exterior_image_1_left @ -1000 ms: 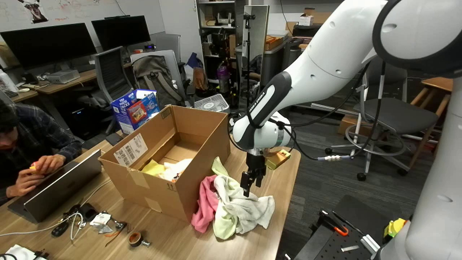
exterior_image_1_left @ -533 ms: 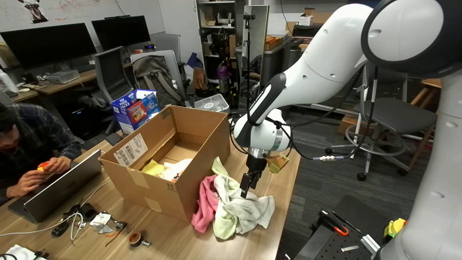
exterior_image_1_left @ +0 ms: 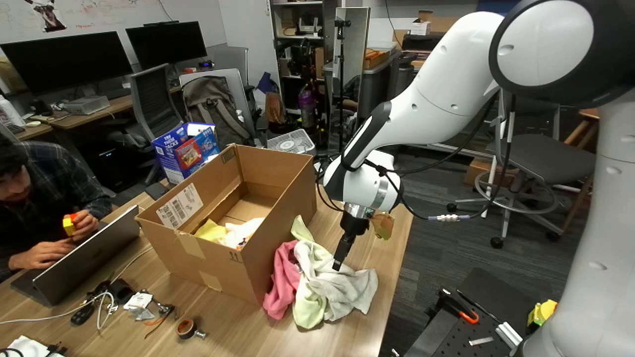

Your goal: Pick up three cloths from the table and put them in the box.

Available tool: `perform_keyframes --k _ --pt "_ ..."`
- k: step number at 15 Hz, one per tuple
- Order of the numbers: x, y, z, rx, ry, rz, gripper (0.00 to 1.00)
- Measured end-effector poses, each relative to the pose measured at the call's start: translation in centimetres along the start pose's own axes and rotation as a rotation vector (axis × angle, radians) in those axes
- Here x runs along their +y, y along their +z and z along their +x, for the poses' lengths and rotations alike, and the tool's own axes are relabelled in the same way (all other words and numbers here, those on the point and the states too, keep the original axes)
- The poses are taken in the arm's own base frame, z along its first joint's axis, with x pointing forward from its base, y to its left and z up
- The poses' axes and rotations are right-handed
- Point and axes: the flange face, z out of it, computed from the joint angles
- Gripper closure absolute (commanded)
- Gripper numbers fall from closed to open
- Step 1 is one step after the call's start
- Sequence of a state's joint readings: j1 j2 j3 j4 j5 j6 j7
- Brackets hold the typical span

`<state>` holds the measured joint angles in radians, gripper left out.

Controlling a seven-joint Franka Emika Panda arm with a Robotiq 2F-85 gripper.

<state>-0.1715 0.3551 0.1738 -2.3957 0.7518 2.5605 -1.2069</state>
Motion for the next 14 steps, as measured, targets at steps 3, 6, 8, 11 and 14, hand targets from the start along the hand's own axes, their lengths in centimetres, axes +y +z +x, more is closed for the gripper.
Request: perform_keyframes --k 3,6,8,11,14 --pt "0.5 0.2 -0.3 0.029 -0.050 -0.007 0.00" --pt "1.3 0.5 -0.4 0.058 -0.087 -0.028 0.00" --pt "1.9 0.9 -0.5 0.073 -0.108 -0.045 0.00" --pt "3.1 1.6 -0.8 0.080 -0.140 -0.073 0.00" --pt "4.1 2.2 -1.6 0.074 -0.161 -0.092 0.00"
